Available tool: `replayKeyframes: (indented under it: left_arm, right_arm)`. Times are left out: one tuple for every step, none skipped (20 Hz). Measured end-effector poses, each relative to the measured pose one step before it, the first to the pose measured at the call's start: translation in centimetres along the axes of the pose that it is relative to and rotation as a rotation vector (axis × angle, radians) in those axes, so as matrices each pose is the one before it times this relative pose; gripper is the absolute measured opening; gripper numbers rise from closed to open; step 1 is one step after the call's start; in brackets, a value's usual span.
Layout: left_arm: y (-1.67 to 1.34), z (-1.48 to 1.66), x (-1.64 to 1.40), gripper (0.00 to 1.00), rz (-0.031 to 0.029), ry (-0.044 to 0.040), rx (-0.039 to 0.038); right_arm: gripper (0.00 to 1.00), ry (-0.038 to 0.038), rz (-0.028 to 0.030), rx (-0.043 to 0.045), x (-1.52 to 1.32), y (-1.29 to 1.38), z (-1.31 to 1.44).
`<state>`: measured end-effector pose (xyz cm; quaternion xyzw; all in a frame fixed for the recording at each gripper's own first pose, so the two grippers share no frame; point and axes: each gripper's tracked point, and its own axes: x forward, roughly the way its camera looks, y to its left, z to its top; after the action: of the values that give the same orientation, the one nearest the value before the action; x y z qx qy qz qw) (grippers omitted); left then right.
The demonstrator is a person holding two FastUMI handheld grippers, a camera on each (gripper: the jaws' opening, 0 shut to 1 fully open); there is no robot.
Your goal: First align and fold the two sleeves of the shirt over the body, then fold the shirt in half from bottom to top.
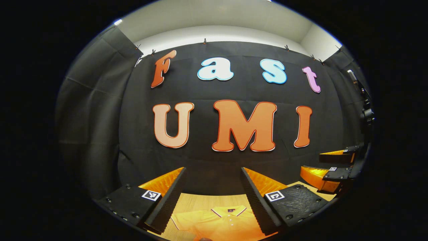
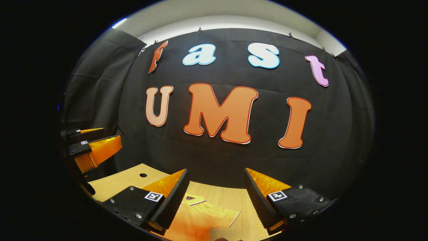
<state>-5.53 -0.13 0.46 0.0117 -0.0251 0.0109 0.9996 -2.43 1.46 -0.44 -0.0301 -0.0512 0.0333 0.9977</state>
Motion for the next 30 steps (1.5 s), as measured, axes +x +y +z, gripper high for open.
replayKeyframes:
  left_arm:
    - [-0.105,-0.07,-0.192,0.97,-0.00214,0.00366,-0.00647]
    - [-0.089,-0.017,-0.224,0.98,-0.00269,0.00424,-0.00124]
    - [-0.011,-0.279,-0.297,0.98,0.00207,0.00548,0.00208]
    - [0.037,-0.124,-0.163,0.98,0.00245,0.00473,0.00177]
    - [-0.166,0.032,-0.393,0.98,-0.00361,-0.00203,-0.00045]
    - [-0.179,0.344,-0.419,0.95,-0.00752,-0.00917,-0.00216]
    - [-0.197,0.309,-0.406,0.95,-0.00271,-0.00951,0.00158]
    - [0.091,0.213,-0.327,0.95,0.00483,-0.00708,0.00331]
    - [0.143,0.008,-0.4,0.98,0.00638,-0.00107,0.00299]
    - [-0.106,-0.014,-0.039,0.98,0.00313,0.00356,0.00827]
    - [0.078,-0.05,-0.271,0.98,0.00979,0.00076,0.01402]
    - [0.085,0.116,-0.247,0.98,0.00833,-0.00234,0.01451]
    - [0.111,0.374,-0.256,0.98,0.01113,-0.00809,0.01113]
    - [0.067,0.257,-0.295,0.95,0.00636,-0.00554,0.00711]
    - [0.011,-0.103,-0.217,0.95,0.00823,-0.00062,0.00891]
    - [0.248,-0.098,-0.23,0.98,0.01323,0.00523,0.01139]
    - [0.208,-0.336,-0.078,0.98,0.01331,0.0083,0.00924]
    - [0.097,-0.145,-0.077,0.98,0.01255,0.01042,0.00497]
    - [0.207,-0.321,-0.184,0.98,0.01111,0.00886,0.00279]
    - [0.123,-0.338,-0.063,0.98,0.01163,0.01221,0.00485]
    - [0.134,-0.459,-0.044,0.98,0.01465,0.01203,0.00833]
    - [0.088,-0.277,-0.203,0.98,0.01282,0.01237,0.00962]
    - [0.156,-0.291,-0.249,0.98,0.01397,0.01024,0.00997]
    - [0.15,-0.203,-0.124,0.98,0.01252,0.01121,0.00716]
    - [0.168,-0.333,-0.317,0.98,0.01378,0.01024,0.00503]
    - [0.09,-0.176,-0.205,0.98,0.01241,0.00923,0.00218]
    - [0.101,-0.444,-0.082,0.95,0.01188,0.01229,0.00336]
    - [0.142,-0.285,-0.189,0.98,0.01304,0.00973,0.00351]
    - [0.068,-0.225,-0.21,0.97,0.01091,0.00927,0.0028]
    - [0.076,-0.12,-0.184,0.96,0.00989,0.0089,0.00355]
  right_arm:
    - [0.98,0.00726,0.00835,-0.00404,-0.064,0.039,-0.554]
    - [0.98,0.0098,-0.0075,-0.00698,0.012,-0.361,-0.725]
    - [0.98,0.0294,-0.00829,0.00648,0.061,-0.544,-1.14]
    - [0.98,0.0388,-0.00169,0.01707,0.041,-0.263,-1.327]
    - [0.98,0.04019,-0.00976,0.01688,0.223,-0.591,-1.406]
    - [0.98,0.03405,-0.00798,0.01575,0.396,-0.621,-1.198]
    - [0.98,0.03955,-0.01332,0.01429,0.439,-0.802,-1.259]
    - [0.98,0.03596,-0.00839,0.01231,0.619,-0.777,-1.113]
    - [0.99,0.04844,-0.01204,0.01322,0.86,-0.936,-1.666]
    - [0.98,0.0465,-0.00646,0.013,0.908,-0.747,-1.426]
    - [0.98,0.04569,-0.01019,0.01916,1.12,-0.603,-1.182]
    - [0.99,0.04842,-0.00996,0.01551,1.133,-0.767,-1.071]
    - [0.98,0.0528,-0.01462,0.0185,1.26,-0.821,-1.27]
    - [0.99,0.05142,-0.00801,0.01919,1.389,-0.734,-0.968]
    - [0.99,0.05049,-0.00745,0.02419,1.169,-0.82,-1.094]
    - [0.99,0.05355,-0.00002,0.02215,1.16,-0.473,-0.835]
    - [0.99,0.05688,0.00103,0.01886,1.35,-0.309,-0.841]
    - [0.98,0.05357,0.00992,0.00561,1.212,-0.181,-0.699]
    - [0.98,0.06009,0.0042,-0.00137,1.131,-0.224,-0.972]
    - [0.98,0.04938,-0.00115,-0.00754,1.323,-0.149,-0.555]
    - [0.97,0.04753,-0.00391,-0.00788,1.109,-0.175,-0.577]
    - [0.97,0.0385,0.00774,0.00244,1.12,0.181,-0.211]
    - [0.97,0.03924,0.01327,0.00916,0.836,0.27,-0.46]
    - [0.97,0.04315,0.01059,0.00677,1.074,0.236,-0.481]
    - [0.96,0.03809,0.00664,0.00298,0.79,-0.094,-0.42]
    - [0.96,0.03367,-0.00403,0.00334,0.766,-0.153,-0.314]
    - [0.96,0.03224,0.00265,0.00393,0.78,0.081,-0.342]
    - [0.96,0.02092,0.00217,0.00441,0.918,0.014,0.057]
    - [0.95,0.01868,0.00056,0.00328,0.591,-0.153,0.054]
    - [0.94,0.01614,-0.003,0.00072,0.704,-0.093,0.209]
